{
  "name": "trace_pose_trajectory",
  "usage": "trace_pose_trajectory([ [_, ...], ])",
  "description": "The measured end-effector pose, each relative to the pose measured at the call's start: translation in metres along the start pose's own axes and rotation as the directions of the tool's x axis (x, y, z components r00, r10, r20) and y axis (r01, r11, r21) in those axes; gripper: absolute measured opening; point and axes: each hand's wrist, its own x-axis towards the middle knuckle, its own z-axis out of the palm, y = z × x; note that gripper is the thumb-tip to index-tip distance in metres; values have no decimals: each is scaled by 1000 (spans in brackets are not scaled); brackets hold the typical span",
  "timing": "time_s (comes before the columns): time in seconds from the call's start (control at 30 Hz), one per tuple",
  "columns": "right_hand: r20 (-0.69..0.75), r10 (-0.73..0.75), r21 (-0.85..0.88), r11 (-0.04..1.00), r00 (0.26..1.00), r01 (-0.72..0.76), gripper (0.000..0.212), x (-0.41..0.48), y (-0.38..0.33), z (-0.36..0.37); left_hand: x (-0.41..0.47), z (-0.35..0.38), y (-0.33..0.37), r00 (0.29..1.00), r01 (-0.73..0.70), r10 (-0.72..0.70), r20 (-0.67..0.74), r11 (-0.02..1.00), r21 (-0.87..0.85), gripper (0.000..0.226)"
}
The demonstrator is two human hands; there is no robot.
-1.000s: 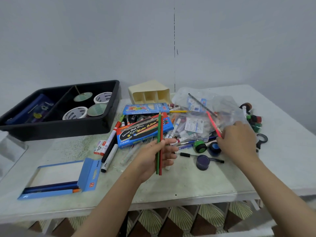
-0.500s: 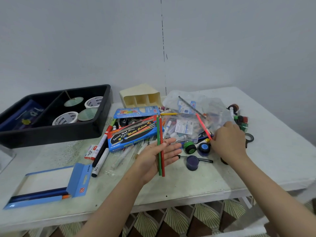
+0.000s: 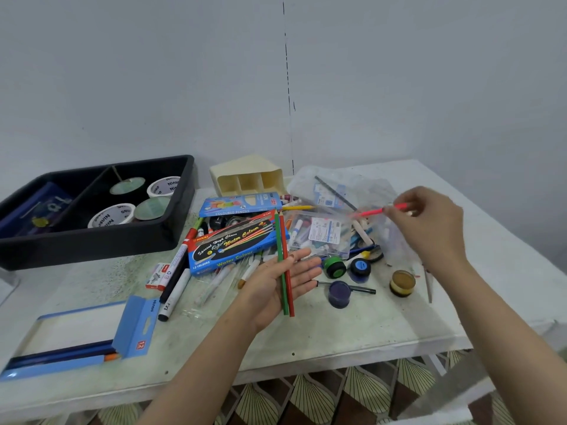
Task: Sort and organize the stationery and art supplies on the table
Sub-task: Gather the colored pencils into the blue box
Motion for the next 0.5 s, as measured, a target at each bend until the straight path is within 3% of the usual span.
trace_pose_trajectory([
  [0.1,-124,-35,232,971,992,63,5,5,-13,-10,1,1,0,1000,-2,2,11,1000,2,29],
  [0.23,-167,-37,411,906,985,104,24,5,-28,-14,3,5,3,1000,-10,10,22,1000,-3,29],
  [0.33,-25,-101,460,882,995,101,36,0,-39,-10,5,7,6,998,-20,18,53,999,29,30],
  [0.5,233,-118,430,903,965,7,30,-14,-50,21,5,14,8,985,-28,6,171,991,127,33],
])
